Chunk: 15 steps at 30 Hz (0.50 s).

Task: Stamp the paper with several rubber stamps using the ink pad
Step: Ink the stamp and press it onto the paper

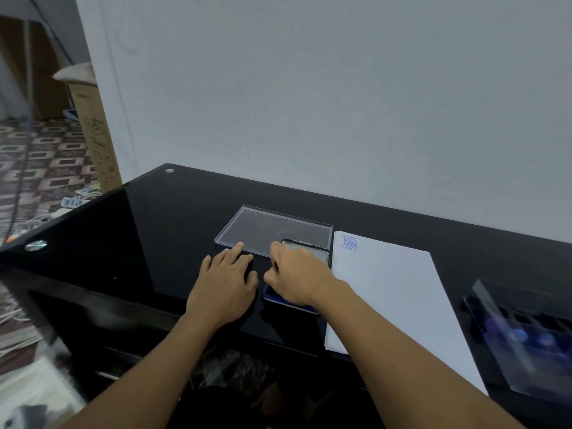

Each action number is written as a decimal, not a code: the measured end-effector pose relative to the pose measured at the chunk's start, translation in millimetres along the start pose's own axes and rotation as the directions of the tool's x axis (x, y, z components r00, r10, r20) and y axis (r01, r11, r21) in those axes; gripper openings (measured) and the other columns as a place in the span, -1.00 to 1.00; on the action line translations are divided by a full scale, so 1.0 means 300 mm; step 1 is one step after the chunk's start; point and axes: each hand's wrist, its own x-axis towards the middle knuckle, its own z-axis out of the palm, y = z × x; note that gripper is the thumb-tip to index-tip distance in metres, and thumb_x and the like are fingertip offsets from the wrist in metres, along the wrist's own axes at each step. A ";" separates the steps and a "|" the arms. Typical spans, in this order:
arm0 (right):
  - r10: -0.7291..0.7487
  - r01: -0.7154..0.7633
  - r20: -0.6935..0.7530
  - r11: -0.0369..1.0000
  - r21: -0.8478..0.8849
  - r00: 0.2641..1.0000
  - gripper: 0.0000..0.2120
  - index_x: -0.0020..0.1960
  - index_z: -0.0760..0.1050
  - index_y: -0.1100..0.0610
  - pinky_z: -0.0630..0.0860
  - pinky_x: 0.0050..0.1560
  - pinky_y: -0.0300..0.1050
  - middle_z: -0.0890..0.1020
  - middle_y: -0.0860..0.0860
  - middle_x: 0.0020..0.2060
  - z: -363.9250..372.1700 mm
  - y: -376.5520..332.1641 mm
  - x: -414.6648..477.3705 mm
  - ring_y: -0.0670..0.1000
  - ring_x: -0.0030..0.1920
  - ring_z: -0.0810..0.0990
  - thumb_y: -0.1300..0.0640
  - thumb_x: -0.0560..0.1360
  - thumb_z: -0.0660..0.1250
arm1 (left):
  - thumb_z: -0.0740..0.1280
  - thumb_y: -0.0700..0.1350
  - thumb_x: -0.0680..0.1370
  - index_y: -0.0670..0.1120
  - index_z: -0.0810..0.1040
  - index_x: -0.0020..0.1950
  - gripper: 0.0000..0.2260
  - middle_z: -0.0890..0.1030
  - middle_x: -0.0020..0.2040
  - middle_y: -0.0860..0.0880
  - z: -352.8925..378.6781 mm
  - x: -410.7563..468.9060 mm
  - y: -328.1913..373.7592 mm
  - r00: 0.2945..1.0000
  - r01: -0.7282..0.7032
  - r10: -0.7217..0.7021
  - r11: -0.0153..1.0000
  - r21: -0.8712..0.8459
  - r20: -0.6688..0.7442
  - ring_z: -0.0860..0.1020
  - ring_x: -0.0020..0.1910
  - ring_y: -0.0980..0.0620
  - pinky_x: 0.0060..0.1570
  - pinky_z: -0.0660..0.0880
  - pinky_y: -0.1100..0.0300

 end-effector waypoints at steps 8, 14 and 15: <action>0.081 -0.068 -0.053 0.974 0.215 0.995 -0.87 -0.06 0.40 0.07 0.54 -0.10 0.05 0.58 0.03 -0.15 -0.028 0.031 -0.021 0.07 -0.14 0.55 0.00 0.55 0.21 | 0.08 0.08 0.68 0.03 0.31 0.54 -0.57 0.10 0.63 0.03 -0.010 -0.002 0.006 1.000 0.010 -0.010 0.999 -0.033 -0.002 0.07 0.60 0.04 0.57 -0.02 -0.08; 0.230 -0.112 -0.164 0.843 0.526 0.959 -0.92 -0.10 0.47 0.14 0.48 -0.22 -0.13 0.59 -0.02 -0.27 -0.111 0.115 -0.054 -0.04 -0.28 0.53 0.16 0.55 0.25 | 0.22 0.03 0.63 0.03 0.43 0.46 -0.62 0.23 0.60 0.04 -0.028 0.015 0.005 0.997 0.073 -0.076 0.983 -0.169 -0.012 0.23 0.55 0.02 0.56 0.05 -0.08; 0.231 -0.114 -0.154 0.835 0.539 0.961 -0.91 -0.10 0.48 0.17 0.48 -0.25 -0.15 0.59 -0.04 -0.32 -0.128 0.136 -0.061 -0.08 -0.33 0.54 0.16 0.55 0.26 | 0.24 0.00 0.62 0.01 0.47 0.43 -0.63 0.29 0.57 0.02 -0.036 0.018 0.014 0.995 0.084 -0.092 0.975 -0.207 -0.031 0.28 0.52 0.00 0.54 0.11 -0.08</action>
